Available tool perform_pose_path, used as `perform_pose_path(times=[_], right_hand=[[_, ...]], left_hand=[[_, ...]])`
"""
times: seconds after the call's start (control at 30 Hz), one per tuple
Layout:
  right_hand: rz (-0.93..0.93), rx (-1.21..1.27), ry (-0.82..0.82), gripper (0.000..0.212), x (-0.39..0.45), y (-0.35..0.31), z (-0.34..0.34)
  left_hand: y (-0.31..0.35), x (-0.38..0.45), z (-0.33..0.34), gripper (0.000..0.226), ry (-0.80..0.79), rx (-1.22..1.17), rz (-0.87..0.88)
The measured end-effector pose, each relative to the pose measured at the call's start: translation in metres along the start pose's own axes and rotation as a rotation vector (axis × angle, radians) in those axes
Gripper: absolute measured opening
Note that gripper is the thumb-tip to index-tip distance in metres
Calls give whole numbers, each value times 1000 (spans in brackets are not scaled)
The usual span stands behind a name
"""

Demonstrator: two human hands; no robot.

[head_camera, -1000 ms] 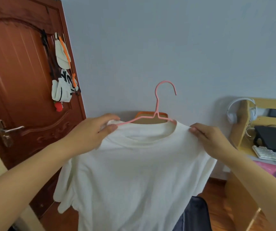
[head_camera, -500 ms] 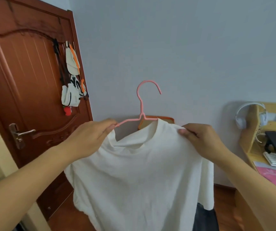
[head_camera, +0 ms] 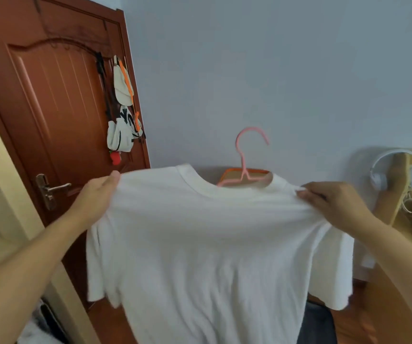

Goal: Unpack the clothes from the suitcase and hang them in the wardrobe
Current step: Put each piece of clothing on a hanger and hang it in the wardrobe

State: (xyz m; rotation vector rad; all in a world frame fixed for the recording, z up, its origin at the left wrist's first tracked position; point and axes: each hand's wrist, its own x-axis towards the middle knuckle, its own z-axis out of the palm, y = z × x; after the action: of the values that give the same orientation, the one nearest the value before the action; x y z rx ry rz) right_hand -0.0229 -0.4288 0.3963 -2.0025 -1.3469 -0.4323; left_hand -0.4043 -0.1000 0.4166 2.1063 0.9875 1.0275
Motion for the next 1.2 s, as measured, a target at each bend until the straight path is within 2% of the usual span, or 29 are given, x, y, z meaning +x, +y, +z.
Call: perform_pose_path(times=[0.03, 0.13, 0.23, 0.3, 0.37, 0.4, 0.47, 0.5, 0.57, 0.6, 0.67, 0.73, 0.87, 1.0, 1.1, 1.13, 1.2], right_hand=[[-16, -4, -18, 41, -2, -1, 4], [8, 176, 3, 29, -2, -10, 20], [-22, 210, -39, 74, 4, -21, 29], [-37, 231, -85, 79, 7, -27, 28], [-34, 265, -104, 68, 7, -29, 24], [-3, 298, -86, 56, 6, -26, 20], [93, 338, 7, 28, 4, -8, 15], [145, 347, 52, 26, 3, -2, 14], [172, 251, 37, 21, 5, 1, 22], [186, 145, 17, 33, 8, 2, 34], [348, 133, 14, 53, 13, -17, 57], [449, 294, -9, 53, 12, -48, 77], [569, 767, -323, 47, 17, -111, 115], [400, 799, -264, 59, 58, -163, 136], [264, 675, -438, 66, 85, -206, 156], [225, 609, -463, 66, 91, -221, 163], [139, 518, -405, 52, 97, -255, 177]], left_hand=[[2, 8, -4, 51, -25, 59, 9], [34, -4, 17, 33, -184, 163, 193], [67, -35, 60, 46, -352, 251, 393], [75, -37, 76, 47, -318, 294, 497], [75, -29, 77, 45, -238, 329, 558], [73, -26, 74, 44, -205, 357, 592], [67, -23, 65, 41, -167, 369, 627], [64, -23, 61, 41, -155, 357, 619], [67, -27, 60, 45, -166, 322, 519], [72, -29, 61, 45, -200, 275, 408], [83, -36, 61, 39, -276, 60, 121], [86, -44, 59, 33, -312, -153, -112], [85, -60, 35, 20, -305, -495, -422], [81, -77, 7, 22, -337, -495, -487], [71, -89, -18, 18, -331, -511, -483], [68, -93, -28, 18, -332, -522, -484], [64, -100, -45, 17, -306, -550, -498]])
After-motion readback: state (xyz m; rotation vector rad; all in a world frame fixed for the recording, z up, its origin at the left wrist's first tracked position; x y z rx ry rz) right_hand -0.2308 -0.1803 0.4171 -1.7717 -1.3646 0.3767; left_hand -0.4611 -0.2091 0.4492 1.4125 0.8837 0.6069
